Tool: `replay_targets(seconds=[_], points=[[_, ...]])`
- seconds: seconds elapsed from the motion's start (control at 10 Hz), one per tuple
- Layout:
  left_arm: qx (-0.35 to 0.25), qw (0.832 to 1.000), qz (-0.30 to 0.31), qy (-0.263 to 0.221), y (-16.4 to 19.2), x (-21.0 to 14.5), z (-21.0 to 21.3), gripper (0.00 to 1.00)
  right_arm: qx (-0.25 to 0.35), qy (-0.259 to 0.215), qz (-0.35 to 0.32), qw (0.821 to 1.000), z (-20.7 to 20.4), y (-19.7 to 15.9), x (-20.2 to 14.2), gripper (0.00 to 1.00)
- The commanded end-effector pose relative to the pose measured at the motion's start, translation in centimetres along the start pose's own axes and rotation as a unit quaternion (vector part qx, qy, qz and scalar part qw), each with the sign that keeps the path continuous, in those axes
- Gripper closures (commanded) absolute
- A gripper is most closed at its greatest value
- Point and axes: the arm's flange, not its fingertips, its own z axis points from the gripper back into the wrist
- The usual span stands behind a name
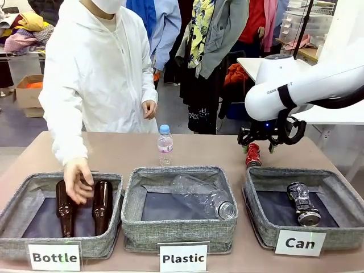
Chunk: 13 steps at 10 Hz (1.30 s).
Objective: Sort the can waste into the basket.
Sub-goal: Pick up the can waste from the table and place it in the right Fabric basket.
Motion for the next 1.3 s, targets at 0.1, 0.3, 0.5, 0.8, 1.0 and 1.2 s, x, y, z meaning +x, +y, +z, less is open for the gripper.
replay_targets(seconds=[0.1,0.3,0.5,0.8,1.0,1.2], points=[[0.017,0.999,0.018,0.029,1.5,-0.4,-0.2,0.00,-0.023,0.010,-0.026,0.999,-1.0,0.9,1.5,0.00],[0.018,0.999,0.020,0.038,1.7,-0.2,-0.8,0.00,-0.040,0.005,-0.035,0.999,-1.8,1.1,2.0,0.00],[0.026,0.995,0.030,0.086,2.5,-0.3,-3.2,0.00,-0.035,0.007,-0.036,0.999,-3.0,1.2,2.2,0.00],[0.050,0.975,0.062,0.208,5.0,-0.4,-10.2,0.00,-0.031,0.001,-0.049,0.998,-4.1,0.9,2.4,0.00],[0.089,0.942,0.094,0.310,7.6,-2.5,-16.2,0.00,-0.025,0.003,-0.060,0.998,-4.9,0.5,2.4,0.00],[0.180,0.904,0.095,0.377,10.0,-4.3,-19.5,0.00,-0.016,0.007,-0.052,0.998,-5.2,0.3,2.2,0.07]])
